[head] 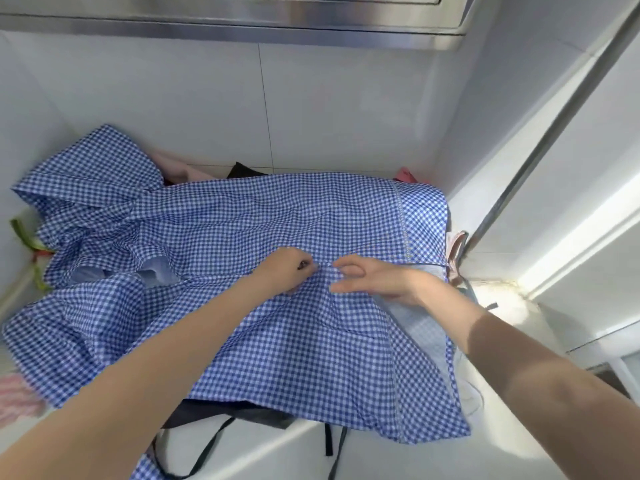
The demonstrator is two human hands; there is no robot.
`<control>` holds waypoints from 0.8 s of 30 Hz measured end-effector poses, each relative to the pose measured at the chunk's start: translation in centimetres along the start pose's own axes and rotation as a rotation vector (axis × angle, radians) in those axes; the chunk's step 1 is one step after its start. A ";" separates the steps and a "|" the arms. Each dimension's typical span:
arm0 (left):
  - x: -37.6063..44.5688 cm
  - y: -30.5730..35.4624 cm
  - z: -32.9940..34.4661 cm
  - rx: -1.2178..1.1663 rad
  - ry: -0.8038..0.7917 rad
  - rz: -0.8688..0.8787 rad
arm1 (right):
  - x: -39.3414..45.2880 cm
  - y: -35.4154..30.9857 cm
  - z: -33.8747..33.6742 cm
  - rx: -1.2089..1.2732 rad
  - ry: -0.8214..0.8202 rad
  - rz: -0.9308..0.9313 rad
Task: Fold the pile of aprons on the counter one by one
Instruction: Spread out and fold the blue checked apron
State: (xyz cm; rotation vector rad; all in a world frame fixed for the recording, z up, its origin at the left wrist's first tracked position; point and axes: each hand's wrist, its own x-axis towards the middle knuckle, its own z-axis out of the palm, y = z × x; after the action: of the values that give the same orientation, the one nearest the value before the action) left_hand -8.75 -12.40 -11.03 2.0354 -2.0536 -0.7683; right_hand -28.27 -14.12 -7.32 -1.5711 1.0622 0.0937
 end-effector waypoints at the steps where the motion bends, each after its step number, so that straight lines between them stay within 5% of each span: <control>1: -0.2 0.0 -0.1 0.002 0.018 0.024 | 0.5 0.1 0.4 -0.052 -0.022 -0.001; 11: 0.1 -4.3 0.0 0.174 0.175 -0.128 | -3.1 -1.9 -8.1 -0.524 -0.057 0.355; 18: 0.1 -3.0 0.6 0.278 0.183 -0.239 | -1.5 3.5 -7.7 -0.764 0.545 0.458; 21: -2.1 -1.4 1.5 0.402 0.182 0.004 | -0.9 6.9 -6.1 -0.677 0.650 0.524; 24: -5.3 -0.6 3.8 0.472 -0.044 0.278 | -0.7 9.1 -5.1 -0.579 0.802 0.532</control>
State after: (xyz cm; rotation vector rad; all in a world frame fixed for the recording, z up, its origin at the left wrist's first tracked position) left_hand -9.59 -6.24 -13.28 1.8727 -2.6685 -0.2999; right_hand -37.11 -17.08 -12.01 -1.8350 2.2292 0.1444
